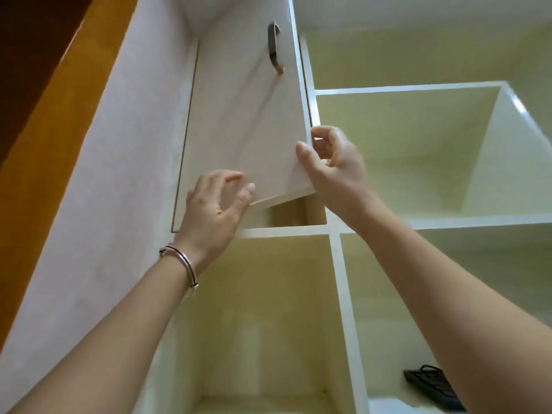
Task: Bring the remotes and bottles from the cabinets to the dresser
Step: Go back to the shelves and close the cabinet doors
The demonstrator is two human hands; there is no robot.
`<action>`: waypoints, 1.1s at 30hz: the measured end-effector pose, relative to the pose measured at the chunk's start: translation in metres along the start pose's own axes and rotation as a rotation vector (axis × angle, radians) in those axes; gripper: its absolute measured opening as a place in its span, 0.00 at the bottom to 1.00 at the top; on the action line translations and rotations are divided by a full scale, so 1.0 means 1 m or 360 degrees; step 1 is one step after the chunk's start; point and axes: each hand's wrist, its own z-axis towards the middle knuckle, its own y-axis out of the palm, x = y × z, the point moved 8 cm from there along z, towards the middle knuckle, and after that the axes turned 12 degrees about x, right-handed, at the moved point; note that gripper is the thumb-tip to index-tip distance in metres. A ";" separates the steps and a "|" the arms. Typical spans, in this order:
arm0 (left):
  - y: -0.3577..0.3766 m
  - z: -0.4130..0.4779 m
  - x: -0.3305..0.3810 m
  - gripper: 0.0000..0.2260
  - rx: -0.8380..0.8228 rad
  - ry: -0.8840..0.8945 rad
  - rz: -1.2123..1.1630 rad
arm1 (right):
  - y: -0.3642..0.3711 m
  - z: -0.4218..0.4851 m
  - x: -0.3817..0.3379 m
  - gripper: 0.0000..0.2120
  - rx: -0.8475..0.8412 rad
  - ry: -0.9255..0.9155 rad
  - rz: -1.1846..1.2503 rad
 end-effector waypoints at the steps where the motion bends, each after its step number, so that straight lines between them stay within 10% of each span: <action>1: 0.012 -0.002 -0.006 0.25 -0.0113 -0.0024 0.0097 | -0.003 0.000 0.012 0.17 0.0011 0.0001 -0.0054; 5: 0.042 -0.010 -0.025 0.40 -0.0292 -0.0029 0.0398 | -0.008 -0.003 0.056 0.24 -0.0014 0.0090 -0.0260; 13: 0.064 -0.011 -0.034 0.27 -0.0259 -0.0136 0.0582 | 0.005 -0.005 0.100 0.29 -0.0193 0.0190 -0.0911; 33: 0.037 -0.027 -0.028 0.21 -0.0034 -0.0072 0.0521 | -0.013 -0.023 0.092 0.23 -0.0281 0.0146 -0.0526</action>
